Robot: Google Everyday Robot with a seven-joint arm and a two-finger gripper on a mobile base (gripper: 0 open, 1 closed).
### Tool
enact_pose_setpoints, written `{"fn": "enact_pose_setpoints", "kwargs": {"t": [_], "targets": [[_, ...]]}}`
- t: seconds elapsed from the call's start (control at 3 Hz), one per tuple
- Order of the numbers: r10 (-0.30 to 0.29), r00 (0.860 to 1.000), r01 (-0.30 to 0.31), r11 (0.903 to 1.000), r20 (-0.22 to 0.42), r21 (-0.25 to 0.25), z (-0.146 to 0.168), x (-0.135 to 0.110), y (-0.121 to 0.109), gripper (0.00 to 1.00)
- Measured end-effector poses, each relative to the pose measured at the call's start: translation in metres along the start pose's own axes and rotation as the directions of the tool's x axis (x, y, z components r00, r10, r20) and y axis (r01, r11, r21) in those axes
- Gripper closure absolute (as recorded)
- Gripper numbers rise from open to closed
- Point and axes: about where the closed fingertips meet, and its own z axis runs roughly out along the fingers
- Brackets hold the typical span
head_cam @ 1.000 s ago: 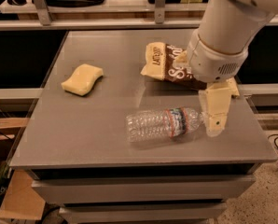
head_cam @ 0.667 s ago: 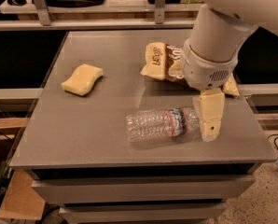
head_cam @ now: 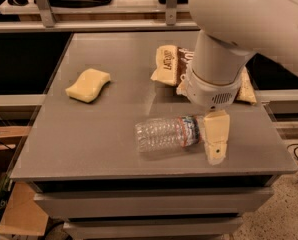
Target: Move water bottle near sponge
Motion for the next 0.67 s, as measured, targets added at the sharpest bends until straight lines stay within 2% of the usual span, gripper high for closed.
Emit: {"fn": "enact_pose_setpoints", "kwargs": {"t": [0.67], "targets": [[0.007,1.0,-0.007,0.9995,-0.008,-0.03,0.0199,-0.0044,0.0029,0.42]]}}
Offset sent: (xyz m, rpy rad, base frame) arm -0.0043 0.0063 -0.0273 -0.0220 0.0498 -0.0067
